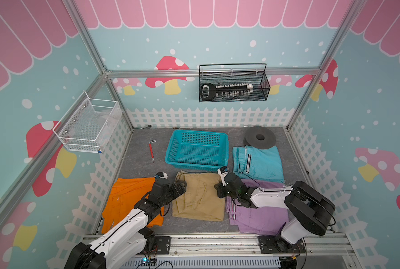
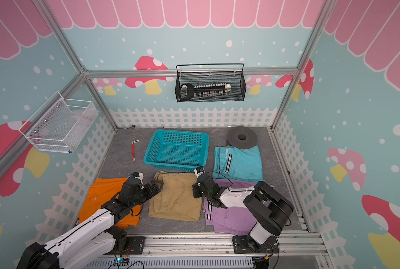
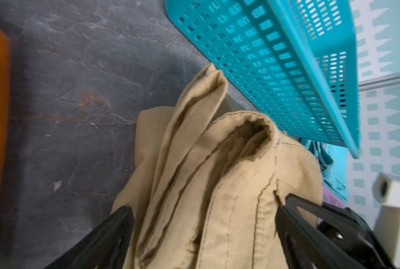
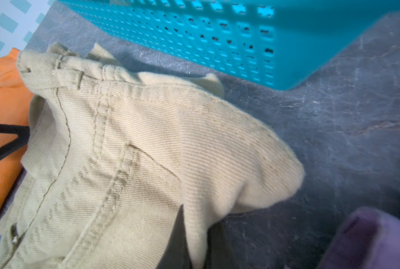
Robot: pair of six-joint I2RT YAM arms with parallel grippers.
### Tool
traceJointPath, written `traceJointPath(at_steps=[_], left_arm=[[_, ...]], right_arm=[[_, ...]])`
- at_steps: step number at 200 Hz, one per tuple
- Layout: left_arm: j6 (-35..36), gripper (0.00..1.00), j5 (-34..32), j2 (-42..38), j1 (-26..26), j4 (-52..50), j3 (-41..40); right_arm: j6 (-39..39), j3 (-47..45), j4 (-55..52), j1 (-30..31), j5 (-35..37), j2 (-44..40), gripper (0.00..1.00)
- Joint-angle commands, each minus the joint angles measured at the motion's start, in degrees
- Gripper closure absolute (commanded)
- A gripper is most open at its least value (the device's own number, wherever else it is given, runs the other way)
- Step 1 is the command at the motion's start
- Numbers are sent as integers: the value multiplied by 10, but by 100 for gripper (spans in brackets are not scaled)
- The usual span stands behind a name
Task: Put the folded long pants in the basket
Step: Pick up the long pant at the center of the board.
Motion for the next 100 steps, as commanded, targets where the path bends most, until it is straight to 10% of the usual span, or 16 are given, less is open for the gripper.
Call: traceJointPath(at_steps=[1,100], left_arm=[[-10,1,-52,35,-3,13,-1],[-3,1,-23,103,-31,84,-27]], right_arm=[[-1,-13,0,4,17,-3,100],[-10,-5,0,4,12,16,100]])
